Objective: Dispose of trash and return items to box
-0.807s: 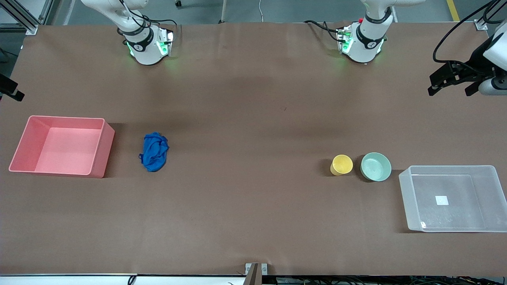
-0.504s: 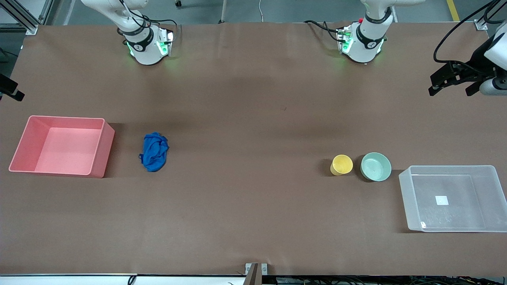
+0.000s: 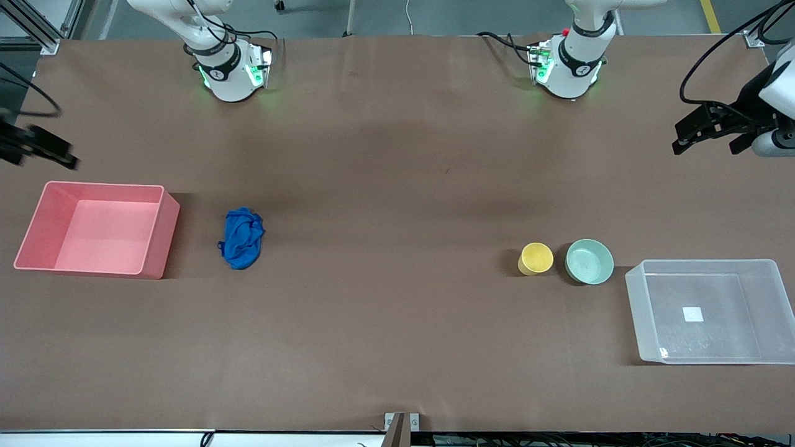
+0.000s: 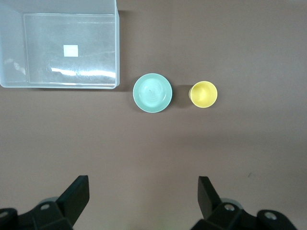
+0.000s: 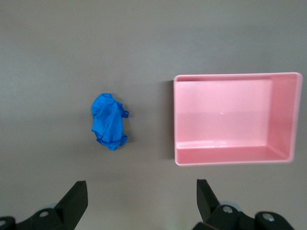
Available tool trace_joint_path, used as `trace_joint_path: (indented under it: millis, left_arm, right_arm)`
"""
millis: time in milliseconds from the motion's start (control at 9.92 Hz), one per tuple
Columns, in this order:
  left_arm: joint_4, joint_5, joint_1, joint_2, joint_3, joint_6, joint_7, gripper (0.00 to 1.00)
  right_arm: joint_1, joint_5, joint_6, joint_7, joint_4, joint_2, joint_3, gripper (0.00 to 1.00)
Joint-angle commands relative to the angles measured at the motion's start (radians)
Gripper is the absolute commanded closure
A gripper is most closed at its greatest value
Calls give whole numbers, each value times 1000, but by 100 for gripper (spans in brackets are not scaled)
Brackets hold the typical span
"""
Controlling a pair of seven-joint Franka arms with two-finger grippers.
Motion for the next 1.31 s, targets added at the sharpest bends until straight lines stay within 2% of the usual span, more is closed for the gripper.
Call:
trace_joint_path:
  millis: [0, 202, 504, 706, 908, 1008, 1109, 1210]
  left_arm:
    - [-35, 14, -4, 41, -7, 44, -9, 0]
    - [-67, 3, -13, 71, -16, 95, -12, 0]
    - [-217, 1, -12, 94, -59, 278, -13, 0]
    - [-307, 1, -6, 137, -77, 409, -13, 0]
    - [-459, 1, 13, 149, -77, 605, 14, 2]
    - [-508, 3, 29, 182, -77, 692, 16, 2]
    - [-533, 9, 31, 218, -77, 751, 22, 2]
    - [-547, 10, 49, 261, -76, 799, 40, 3]
  right_arm:
    - [-4, -15, 253, 44, -247, -6, 60, 0]
    - [1, -15, 448, 93, -370, 88, 126, 0]
    - [48, -17, 755, 147, -491, 265, 128, 0]
    - [72, -21, 852, 164, -505, 353, 127, 0]
    - [70, -31, 938, 164, -525, 399, 127, 3]
    - [68, -31, 944, 164, -528, 411, 127, 15]
    - [72, -32, 944, 164, -528, 413, 127, 34]
    - [69, -35, 944, 162, -528, 417, 127, 63]
